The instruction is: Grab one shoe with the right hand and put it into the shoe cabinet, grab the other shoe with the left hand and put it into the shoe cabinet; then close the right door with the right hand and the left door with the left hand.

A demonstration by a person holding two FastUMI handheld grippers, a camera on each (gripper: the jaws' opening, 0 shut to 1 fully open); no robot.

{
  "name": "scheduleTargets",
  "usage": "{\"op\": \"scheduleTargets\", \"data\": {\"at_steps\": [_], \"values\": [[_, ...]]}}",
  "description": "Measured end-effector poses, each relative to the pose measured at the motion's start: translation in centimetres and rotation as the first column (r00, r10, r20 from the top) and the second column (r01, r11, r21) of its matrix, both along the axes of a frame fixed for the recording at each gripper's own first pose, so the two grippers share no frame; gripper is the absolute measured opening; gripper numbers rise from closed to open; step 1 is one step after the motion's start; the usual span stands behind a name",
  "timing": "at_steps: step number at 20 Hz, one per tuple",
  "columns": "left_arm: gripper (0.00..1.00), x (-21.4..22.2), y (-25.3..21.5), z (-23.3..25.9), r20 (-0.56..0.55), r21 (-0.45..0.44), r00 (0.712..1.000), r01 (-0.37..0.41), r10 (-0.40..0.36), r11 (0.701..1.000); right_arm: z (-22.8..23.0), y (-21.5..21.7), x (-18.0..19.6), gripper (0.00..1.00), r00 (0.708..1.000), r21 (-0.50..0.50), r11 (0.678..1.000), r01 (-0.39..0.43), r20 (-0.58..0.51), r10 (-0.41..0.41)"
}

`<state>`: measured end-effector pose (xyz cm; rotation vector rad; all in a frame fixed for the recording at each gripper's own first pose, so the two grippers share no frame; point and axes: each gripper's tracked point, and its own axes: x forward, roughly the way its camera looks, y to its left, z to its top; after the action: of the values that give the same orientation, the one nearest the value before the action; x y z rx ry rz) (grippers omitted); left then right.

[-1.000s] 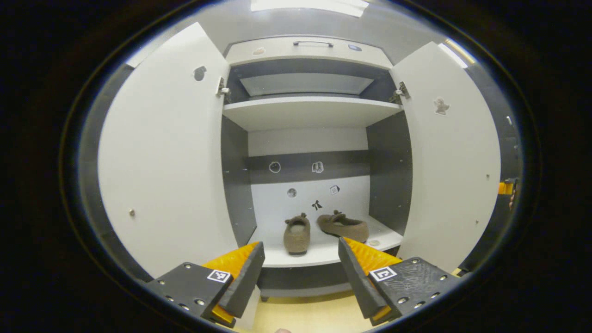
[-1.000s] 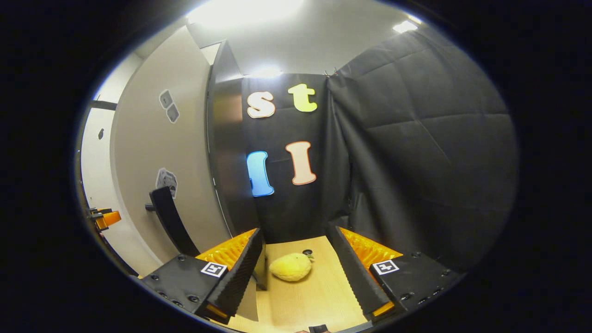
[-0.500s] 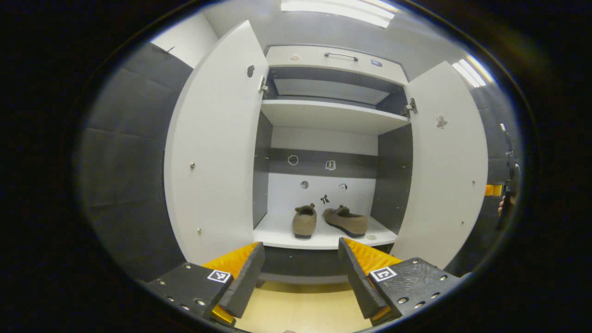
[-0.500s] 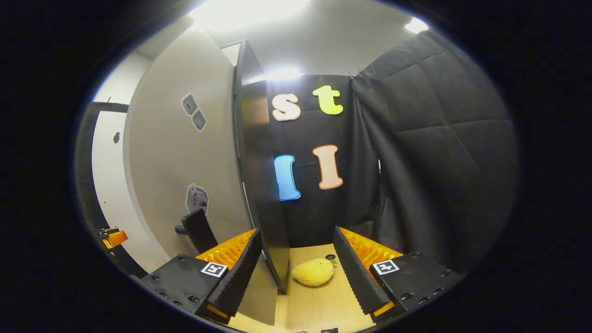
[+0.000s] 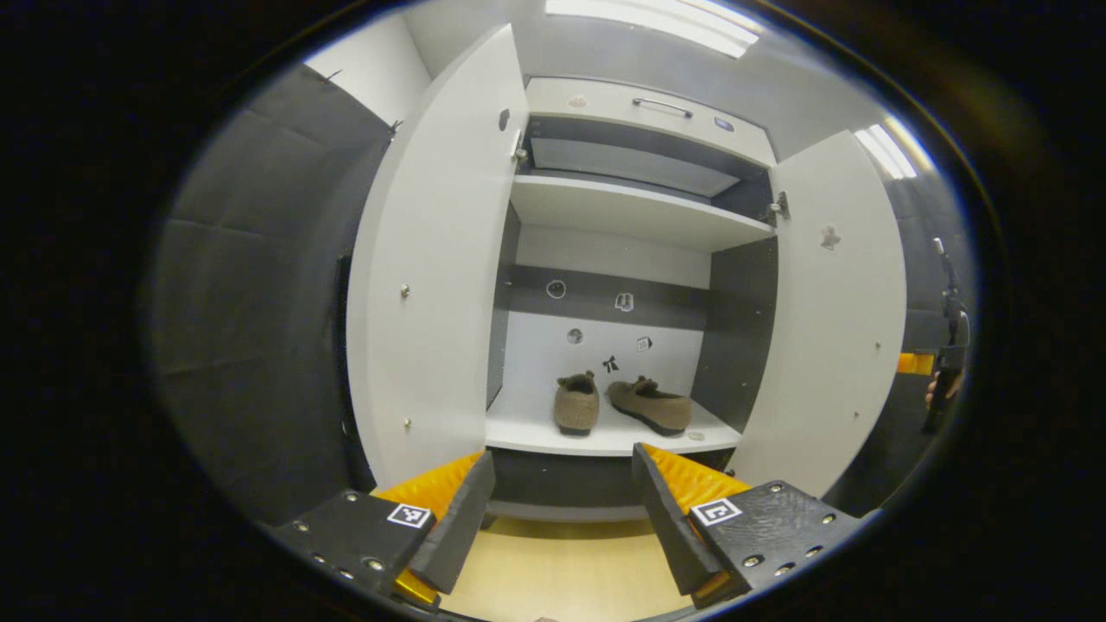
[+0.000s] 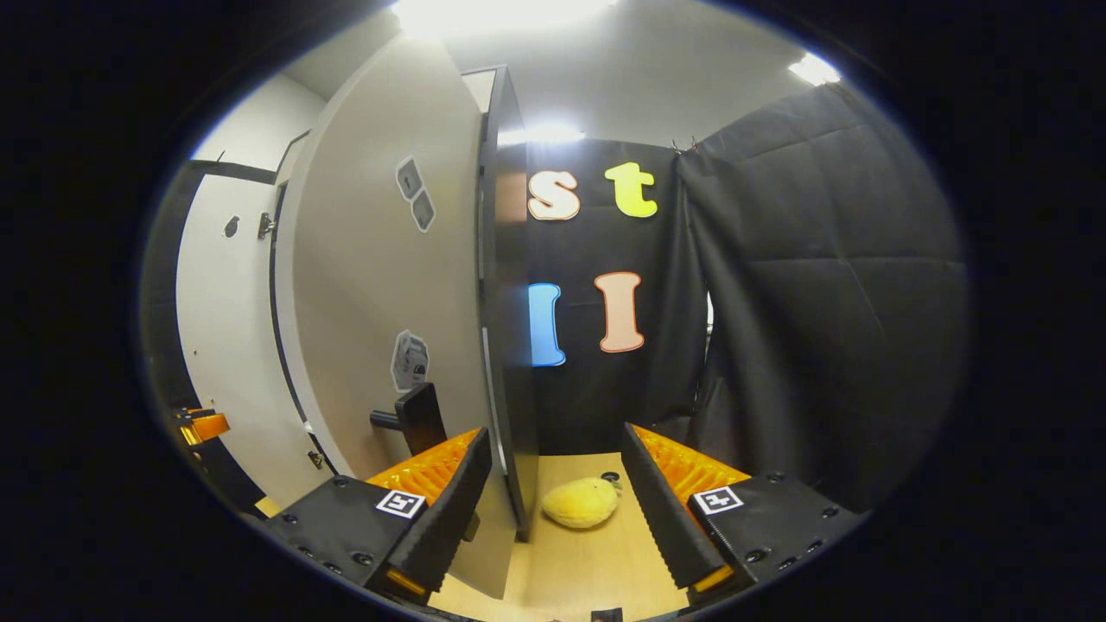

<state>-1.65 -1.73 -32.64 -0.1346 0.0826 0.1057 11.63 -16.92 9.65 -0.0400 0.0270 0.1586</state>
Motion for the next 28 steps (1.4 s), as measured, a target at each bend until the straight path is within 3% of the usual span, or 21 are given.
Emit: {"op": "scheduleTargets", "data": {"at_steps": [9,11,12,14,15,16,17,18,21,22,23,25,26,27,28], "values": [[0.92,-1.9,0.3,-1.0,-0.005,-0.066,0.991,0.131,-0.131,0.989,-0.9,5.7,-1.8,0.97,0.998,0.018,0.999,0.044,0.038,-0.044],[0.93,-2.8,1.2,-1.4,-0.003,-0.08,0.99,0.139,-0.14,0.987,-1.5,7.7,-2.0,0.97,0.999,0.057,0.998,0.022,0.031,-0.024],[0.85,-3.3,1.6,-1.5,0.0,-0.085,0.99,0.142,-0.142,0.986,-1.4,8.9,-1.7,0.92,1.0,0.08,0.997,0.01,0.024,-0.012],[0.85,-4.6,2.6,-1.5,0.015,-0.089,0.989,0.146,-0.145,0.985,-1.3,10.7,-1.3,0.92,1.0,0.105,0.994,-0.016,0.025,0.013],[0.92,-5.3,3.2,-1.5,0.025,-0.087,0.99,0.142,-0.141,0.986,-1.3,11.7,-1.2,0.97,0.999,0.103,0.994,-0.027,0.029,0.024],[0.92,-6.0,3.8,-1.4,0.032,-0.083,0.99,0.137,-0.134,0.987,-1.5,12.7,-1.0,0.97,0.999,0.094,0.995,-0.036,0.032,0.033],[0.85,-6.6,4.3,-1.2,0.04,-0.08,0.99,0.136,-0.133,0.987,-1.7,13.6,-0.8,0.98,0.999,0.081,0.996,-0.045,0.034,0.042],[0.85,-7.1,4.8,-1.2,0.044,-0.082,0.992,0.123,-0.119,0.989,-2.0,14.6,-0.6,0.98,0.998,0.066,0.997,-0.051,0.032,0.049],[0.99,-8.4,7.6,-1.8,0.059,-0.106,0.997,0.047,-0.041,0.993,-3.0,17.6,-0.4,0.98,0.997,0.04,0.996,-0.078,0.017,0.077],[0.85,-8.6,8.8,-1.9,0.059,-0.115,0.998,0.014,-0.008,0.993,-3.2,18.3,-0.5,0.98,0.996,0.038,0.996,-0.086,0.015,0.086],[0.92,-8.9,10.0,-2.0,0.063,-0.119,0.998,-0.014,0.022,0.993,-3.3,18.7,-0.6,0.98,0.996,0.035,0.995,-0.091,0.018,0.09],[0.92,-9.2,12.7,-1.5,0.08,-0.109,0.994,-0.059,0.068,0.992,-3.3,19.1,-0.8,0.98,0.996,0.025,0.996,-0.085,0.023,0.085],[0.85,-9.5,13.9,-1.3,0.085,-0.098,0.993,-0.077,0.086,0.992,-3.4,19.2,-0.9,0.98,0.996,0.023,0.996,-0.083,0.024,0.082],[0.85,-9.5,15.4,-1.3,0.085,-0.084,0.991,-0.1,0.107,0.991,-3.4,19.2,-1.0,0.98,0.997,0.025,0.997,-0.078,0.024,0.077],[0.92,-9.7,16.8,-1.1,0.085,-0.072,0.988,-0.125,0.131,0.99,-3.5,19.0,-1.2,0.98,0.997,0.03,0.997,-0.073,0.02,0.073]]}}
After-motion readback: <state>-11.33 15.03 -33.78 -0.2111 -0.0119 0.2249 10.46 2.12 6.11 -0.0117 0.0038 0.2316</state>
